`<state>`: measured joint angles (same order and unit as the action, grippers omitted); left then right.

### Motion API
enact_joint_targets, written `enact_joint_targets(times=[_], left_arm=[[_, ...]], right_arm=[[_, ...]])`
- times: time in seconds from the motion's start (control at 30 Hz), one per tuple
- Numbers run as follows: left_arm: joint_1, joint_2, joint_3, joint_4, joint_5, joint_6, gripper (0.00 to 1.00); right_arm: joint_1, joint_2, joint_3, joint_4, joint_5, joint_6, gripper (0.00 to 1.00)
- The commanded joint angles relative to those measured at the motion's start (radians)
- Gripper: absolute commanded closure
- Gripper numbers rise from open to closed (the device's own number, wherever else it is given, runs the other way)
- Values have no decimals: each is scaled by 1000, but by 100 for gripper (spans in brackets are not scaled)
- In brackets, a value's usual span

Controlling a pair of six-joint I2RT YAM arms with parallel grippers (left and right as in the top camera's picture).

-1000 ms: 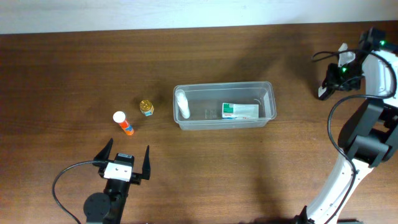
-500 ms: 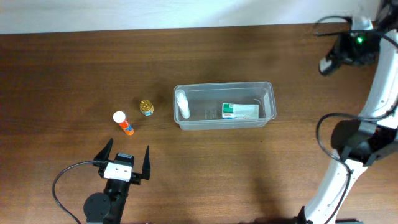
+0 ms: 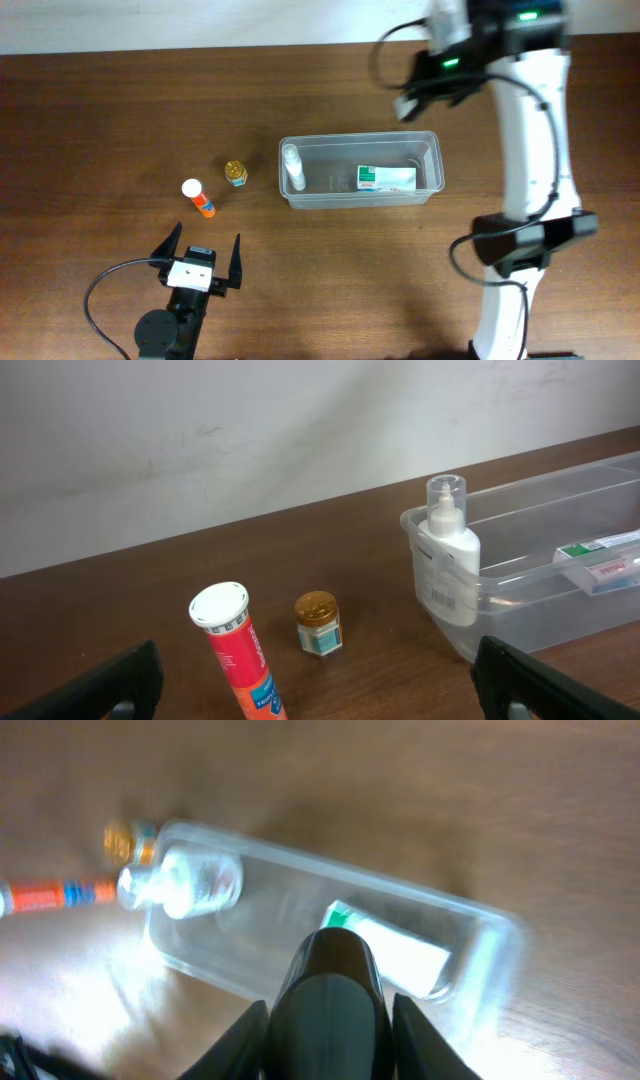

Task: Pack container
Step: 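Place the brown bottle into the container and release it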

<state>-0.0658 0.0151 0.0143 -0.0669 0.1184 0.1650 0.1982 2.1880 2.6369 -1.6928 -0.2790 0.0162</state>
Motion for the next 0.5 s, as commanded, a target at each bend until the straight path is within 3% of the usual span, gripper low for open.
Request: enact_joint_targets(times=[0.0, 0.2, 0.47], left_arm=[[3, -3, -5, -2, -8, 9, 0], [3, -3, -5, -2, -8, 9, 1], [3, -3, -5, -2, -8, 9, 1]], right_arm=[[123, -37, -67, 1, 153, 109, 67], [257, -37, -206, 131, 179, 184, 67], [307, -36, -424, 309, 180, 229, 68]])
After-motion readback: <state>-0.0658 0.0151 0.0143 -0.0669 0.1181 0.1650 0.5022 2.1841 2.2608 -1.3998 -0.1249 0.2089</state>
